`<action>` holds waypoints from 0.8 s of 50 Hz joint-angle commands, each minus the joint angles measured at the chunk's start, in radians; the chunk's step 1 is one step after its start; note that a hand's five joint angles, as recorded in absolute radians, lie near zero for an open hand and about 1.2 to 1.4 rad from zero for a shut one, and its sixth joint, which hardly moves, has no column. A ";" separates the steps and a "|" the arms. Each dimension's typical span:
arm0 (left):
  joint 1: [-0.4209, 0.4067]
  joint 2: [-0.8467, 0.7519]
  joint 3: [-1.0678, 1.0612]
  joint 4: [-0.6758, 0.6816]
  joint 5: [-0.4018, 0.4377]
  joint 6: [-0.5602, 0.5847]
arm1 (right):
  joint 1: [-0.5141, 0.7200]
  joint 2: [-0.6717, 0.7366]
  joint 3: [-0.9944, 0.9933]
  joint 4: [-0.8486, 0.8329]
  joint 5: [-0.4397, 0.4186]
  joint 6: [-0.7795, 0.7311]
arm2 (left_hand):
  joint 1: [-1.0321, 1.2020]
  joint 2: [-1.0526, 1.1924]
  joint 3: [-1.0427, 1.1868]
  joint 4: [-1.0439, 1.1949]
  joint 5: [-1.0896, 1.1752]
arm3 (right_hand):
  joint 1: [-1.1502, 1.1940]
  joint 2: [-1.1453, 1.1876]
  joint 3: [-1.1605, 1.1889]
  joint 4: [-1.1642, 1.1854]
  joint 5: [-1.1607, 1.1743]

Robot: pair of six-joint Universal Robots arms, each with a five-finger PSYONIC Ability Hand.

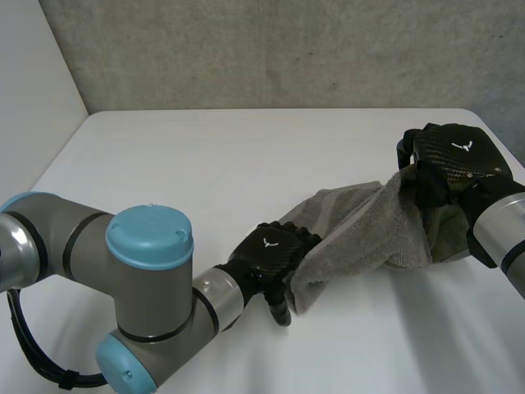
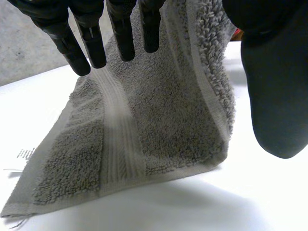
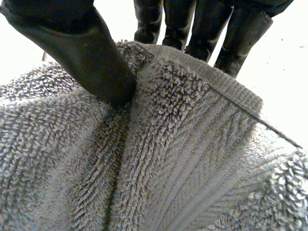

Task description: Fold the towel.

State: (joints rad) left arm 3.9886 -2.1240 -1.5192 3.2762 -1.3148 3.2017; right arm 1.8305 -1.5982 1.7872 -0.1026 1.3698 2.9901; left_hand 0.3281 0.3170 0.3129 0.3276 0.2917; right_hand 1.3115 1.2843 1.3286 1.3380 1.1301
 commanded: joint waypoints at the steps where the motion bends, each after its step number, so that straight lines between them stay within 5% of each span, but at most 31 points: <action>1: 0.009 -0.014 0.016 -0.001 0.019 -0.063 | 0.000 0.000 0.008 -0.005 0.000 0.000 | -0.085 -0.074 -0.070 -0.085 -0.223 | 0.085 0.112 0.068 0.058 0.092; 14: -0.031 -0.142 0.125 -0.001 0.006 -0.348 | 0.003 -0.002 0.021 -0.009 0.002 0.000 | 0.108 0.120 0.124 0.109 -0.030 | 0.085 0.112 0.068 0.058 0.092; 17: -0.034 -0.154 0.139 -0.001 0.002 -0.362 | 0.003 -0.003 0.021 -0.009 0.000 0.000 | 0.431 0.443 0.447 0.432 0.293 | 0.085 0.112 0.068 0.058 0.092; 19: -0.031 -0.148 0.142 0.002 -0.017 -0.365 | 0.003 -0.005 0.018 -0.008 0.000 0.001 | 1.065 1.076 1.081 1.066 0.927 | 0.085 0.112 0.068 0.058 0.092; 33: 0.086 0.105 0.143 0.031 -0.213 -0.315 | 0.015 -0.009 -0.124 0.063 -0.025 -0.111 | 1.068 1.079 1.083 1.069 0.930 | 0.085 0.112 0.068 0.058 0.092; 40: 0.106 0.266 0.145 0.023 -0.215 -0.122 | 0.051 0.075 -0.385 0.399 -0.052 -0.318 | 1.068 1.079 1.083 1.069 0.930 | 0.085 0.112 0.068 0.058 0.092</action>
State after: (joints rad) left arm 4.0843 -1.9687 -1.3737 3.3043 -1.5317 2.9394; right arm 1.8485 -1.5968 1.5941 0.0537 1.3330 2.8119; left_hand 1.4270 1.4935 1.5327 1.5129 1.4637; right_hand 1.3122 1.2843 1.3286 1.3381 1.1302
